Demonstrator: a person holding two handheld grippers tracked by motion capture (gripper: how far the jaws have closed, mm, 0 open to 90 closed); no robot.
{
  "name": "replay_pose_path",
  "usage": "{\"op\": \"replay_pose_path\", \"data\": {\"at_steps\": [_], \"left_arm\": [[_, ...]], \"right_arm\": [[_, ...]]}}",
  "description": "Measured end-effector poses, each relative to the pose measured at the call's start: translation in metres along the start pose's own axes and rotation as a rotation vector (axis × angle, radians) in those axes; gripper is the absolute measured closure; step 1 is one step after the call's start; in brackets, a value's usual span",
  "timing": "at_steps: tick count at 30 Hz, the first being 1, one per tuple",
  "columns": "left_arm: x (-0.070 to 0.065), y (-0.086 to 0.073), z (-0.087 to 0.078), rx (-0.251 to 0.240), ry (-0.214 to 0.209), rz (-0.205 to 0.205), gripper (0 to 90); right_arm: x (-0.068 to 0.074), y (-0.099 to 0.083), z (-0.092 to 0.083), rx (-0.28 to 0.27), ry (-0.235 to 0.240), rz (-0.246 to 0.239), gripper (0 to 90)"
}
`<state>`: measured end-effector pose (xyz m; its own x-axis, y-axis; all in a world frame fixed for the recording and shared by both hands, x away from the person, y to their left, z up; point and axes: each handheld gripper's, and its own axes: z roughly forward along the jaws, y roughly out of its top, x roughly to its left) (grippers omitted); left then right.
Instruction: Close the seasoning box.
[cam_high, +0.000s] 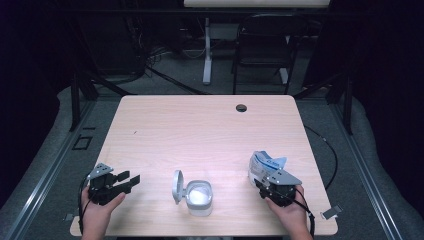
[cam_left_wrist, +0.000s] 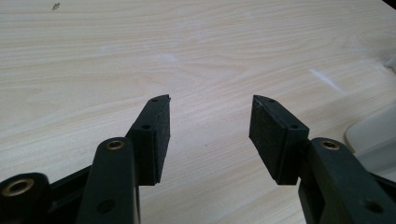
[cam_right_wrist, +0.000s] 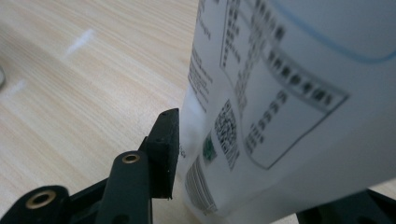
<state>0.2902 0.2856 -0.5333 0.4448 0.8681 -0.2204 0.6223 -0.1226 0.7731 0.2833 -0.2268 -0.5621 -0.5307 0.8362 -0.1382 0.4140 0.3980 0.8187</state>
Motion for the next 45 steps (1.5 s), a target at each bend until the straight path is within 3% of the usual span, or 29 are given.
{"op": "replay_pose_path", "data": {"at_steps": [15, 20, 24, 45], "left_arm": [[-0.015, 0.011, 0.017, 0.009, -0.039, 0.039, 48.7], [-0.021, 0.016, 0.021, -0.016, -0.052, 0.042, 48.9], [-0.022, 0.017, 0.022, -0.011, -0.058, 0.046, 49.1], [-0.036, 0.026, 0.013, -0.033, -0.093, 0.067, 53.1]], "right_arm": [[-0.001, -0.010, -0.007, 0.023, -0.008, 0.009, 46.6], [-0.001, -0.014, -0.010, 0.050, -0.026, 0.028, 43.0], [-0.004, -0.016, -0.012, 0.034, -0.028, 0.055, 41.5], [-0.004, -0.016, -0.015, 0.002, -0.018, 0.077, 40.4]]}}
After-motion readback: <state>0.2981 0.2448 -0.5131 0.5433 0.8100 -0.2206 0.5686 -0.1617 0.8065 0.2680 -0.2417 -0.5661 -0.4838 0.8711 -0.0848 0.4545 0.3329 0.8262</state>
